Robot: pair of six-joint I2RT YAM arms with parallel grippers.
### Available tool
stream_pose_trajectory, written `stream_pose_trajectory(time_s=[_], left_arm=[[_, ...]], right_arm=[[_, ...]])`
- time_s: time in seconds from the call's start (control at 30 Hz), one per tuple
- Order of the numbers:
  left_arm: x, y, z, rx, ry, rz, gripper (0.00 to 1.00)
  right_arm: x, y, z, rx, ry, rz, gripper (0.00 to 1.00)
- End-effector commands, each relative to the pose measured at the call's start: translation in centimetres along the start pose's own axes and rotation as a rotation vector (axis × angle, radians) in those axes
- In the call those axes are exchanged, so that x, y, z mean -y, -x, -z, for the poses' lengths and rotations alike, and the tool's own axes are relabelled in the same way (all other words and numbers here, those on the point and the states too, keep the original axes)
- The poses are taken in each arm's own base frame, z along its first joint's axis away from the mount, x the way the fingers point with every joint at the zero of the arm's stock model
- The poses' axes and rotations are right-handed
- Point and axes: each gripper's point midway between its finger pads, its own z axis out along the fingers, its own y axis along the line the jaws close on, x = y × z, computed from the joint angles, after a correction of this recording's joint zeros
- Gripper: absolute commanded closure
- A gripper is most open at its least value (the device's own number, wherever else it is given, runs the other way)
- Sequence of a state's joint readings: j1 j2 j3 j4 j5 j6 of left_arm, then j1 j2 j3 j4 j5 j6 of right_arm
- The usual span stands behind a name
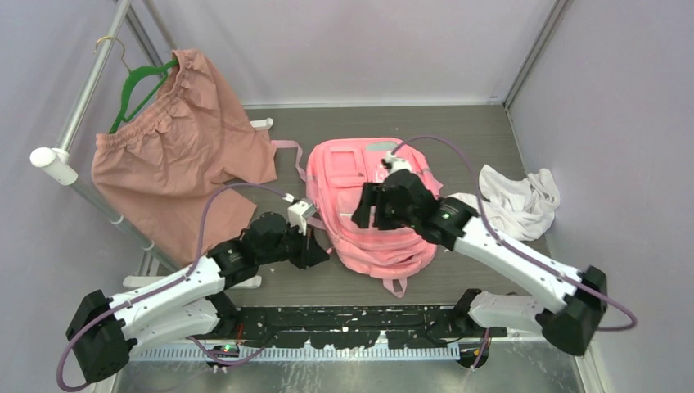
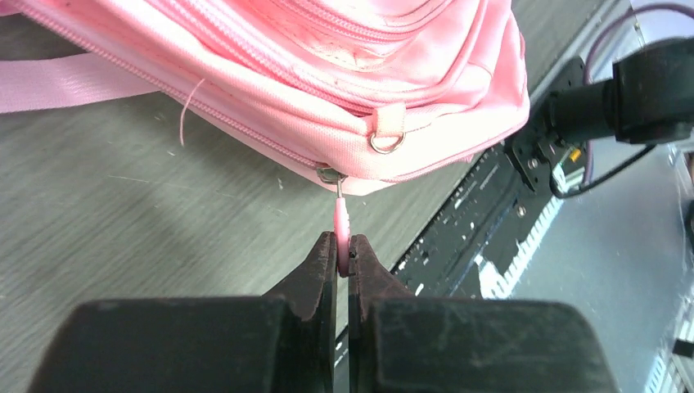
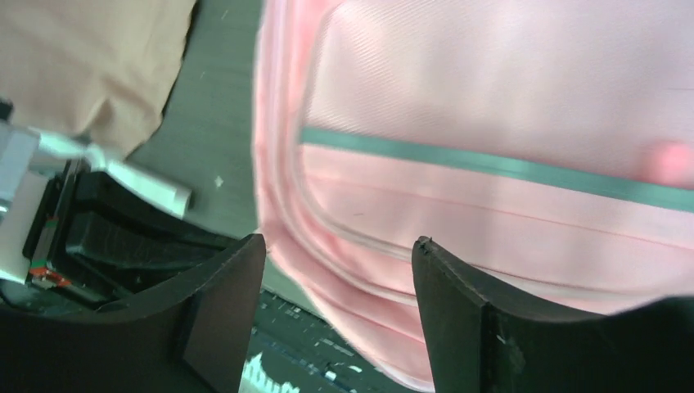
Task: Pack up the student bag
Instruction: Zip the student bag at the center of the board.
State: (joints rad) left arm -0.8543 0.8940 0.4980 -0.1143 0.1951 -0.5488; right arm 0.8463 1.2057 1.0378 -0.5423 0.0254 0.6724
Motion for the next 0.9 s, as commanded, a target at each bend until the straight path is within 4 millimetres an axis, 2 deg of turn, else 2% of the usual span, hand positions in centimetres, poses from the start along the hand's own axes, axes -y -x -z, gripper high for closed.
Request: stream_pose_trajectory(time_s=[0.0, 0.1, 0.13, 0.27, 0.3, 0.33, 0.37, 0.43, 0.53, 0.6, 0.67, 0.77, 0.87], left_arm=[[3.7, 0.3, 0.4, -0.039, -0.164, -0.019, 1.0], [4.2, 0.4, 0.1, -0.061, -0.182, -0.028, 1.0], [4.6, 0.6, 0.0, -0.059, -0.196, -0.034, 1.0], [6.5, 0.6, -0.4, -0.09, -0.26, -0.063, 0.98], [6.8, 0.3, -0.5, -0.109, -0.265, -0.07, 0.85], [6.9, 0.1, -0.6, -0.126, -0.255, -0.063, 0.64], [6.9, 0.2, -0.6, -0.135, -0.236, -0.041, 0.52], [6.0, 0.8, -0.2, -0.12, -0.173, -0.055, 0.46], [3.7, 3.1, 1.4, -0.001, -0.014, -0.063, 0.29], [0.9, 4.9, 2.8, 0.1, 0.153, 0.024, 0.22], [-2.0, 5.6, 4.0, 0.15, 0.297, 0.153, 0.22], [-3.9, 4.8, 3.9, 0.109, 0.353, 0.339, 0.24], [-4.8, 3.3, 2.6, 0.041, 0.359, 0.488, 0.24]], right_arm=[[7.0, 1.8, 3.8, 0.184, -0.273, -0.111, 0.28], [11.4, 1.6, 5.8, 0.223, -0.359, -0.246, 0.29], [12.3, 1.5, 6.1, 0.233, -0.373, -0.3, 0.29], [13.5, 1.1, 6.4, 0.257, -0.362, -0.383, 0.3], [13.8, 0.9, 6.4, 0.256, -0.377, -0.384, 0.29], [14.2, 0.9, 6.6, 0.26, -0.404, -0.387, 0.29], [14.9, 0.7, 6.8, 0.26, -0.441, -0.391, 0.28], [16.4, 0.6, 7.2, 0.259, -0.519, -0.405, 0.28], [17.8, 0.2, 7.1, 0.245, -0.546, -0.444, 0.32], [17.5, 0.4, 7.0, 0.251, -0.487, -0.477, 0.34], [16.6, 0.7, 7.0, 0.265, -0.428, -0.483, 0.37], [15.2, 1.4, 7.4, 0.282, -0.357, -0.484, 0.4], [14.1, 1.0, 7.5, 0.269, -0.327, -0.487, 0.42]])
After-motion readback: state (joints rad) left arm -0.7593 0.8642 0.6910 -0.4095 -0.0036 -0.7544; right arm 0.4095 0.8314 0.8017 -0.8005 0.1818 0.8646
